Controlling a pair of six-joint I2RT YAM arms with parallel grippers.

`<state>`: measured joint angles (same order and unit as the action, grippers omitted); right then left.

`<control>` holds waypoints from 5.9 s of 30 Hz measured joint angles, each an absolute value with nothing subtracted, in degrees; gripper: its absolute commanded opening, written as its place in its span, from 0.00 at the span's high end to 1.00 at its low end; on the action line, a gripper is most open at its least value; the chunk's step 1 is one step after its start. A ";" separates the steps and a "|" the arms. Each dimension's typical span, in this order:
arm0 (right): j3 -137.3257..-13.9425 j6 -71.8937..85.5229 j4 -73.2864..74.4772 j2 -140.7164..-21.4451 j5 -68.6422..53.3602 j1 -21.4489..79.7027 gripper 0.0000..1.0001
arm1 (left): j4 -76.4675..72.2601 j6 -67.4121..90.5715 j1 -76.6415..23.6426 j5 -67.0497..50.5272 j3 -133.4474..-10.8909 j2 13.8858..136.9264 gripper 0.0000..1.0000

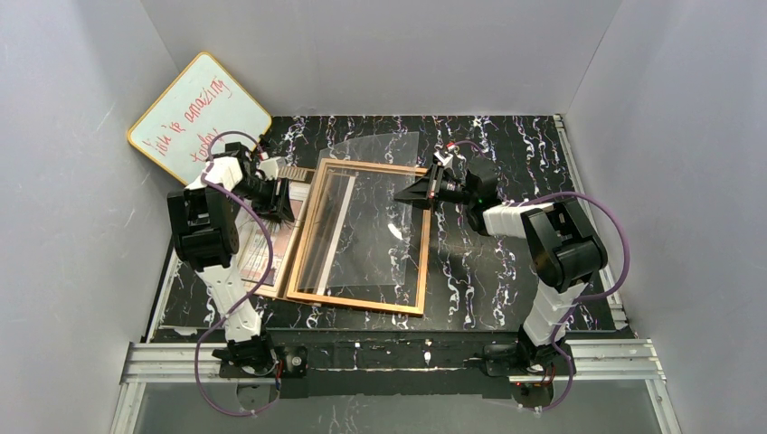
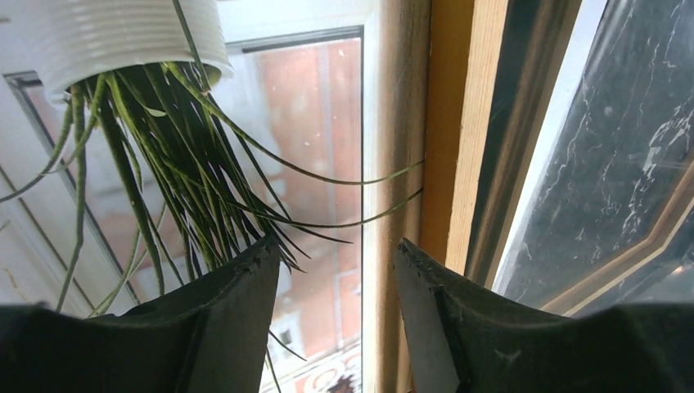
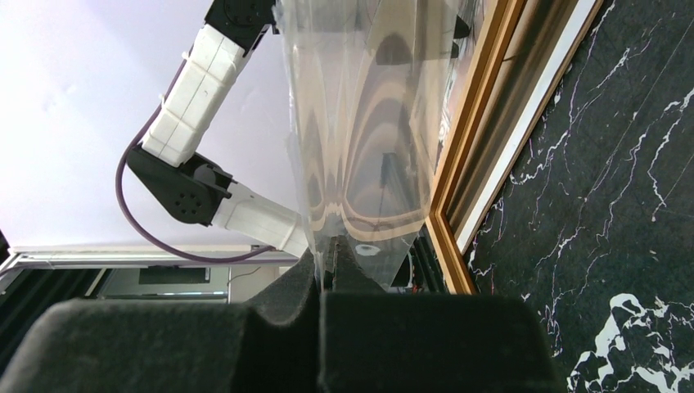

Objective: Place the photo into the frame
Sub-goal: Place the photo frame item in the photo frame.

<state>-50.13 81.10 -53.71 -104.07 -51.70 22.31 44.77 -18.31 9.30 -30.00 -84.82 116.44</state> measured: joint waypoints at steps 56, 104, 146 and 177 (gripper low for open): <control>-45.93 75.05 -49.52 -102.72 -47.68 23.81 0.99 | 44.60 -23.57 5.39 -30.87 -76.44 111.85 0.67; -42.52 71.72 -37.10 -100.64 -43.86 24.03 0.99 | 44.21 -23.59 5.39 -30.96 -75.75 111.83 0.76; -45.25 62.50 -37.17 -105.51 -45.36 24.23 0.88 | 44.23 -23.62 4.89 -30.48 -75.77 111.83 0.77; -57.78 38.13 4.08 -102.39 -33.80 26.28 0.01 | 45.06 -23.42 3.97 -30.72 -75.77 111.85 0.78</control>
<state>-57.78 38.13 4.08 -102.39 -33.80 26.28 45.06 -23.42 3.97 -30.72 -75.77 111.85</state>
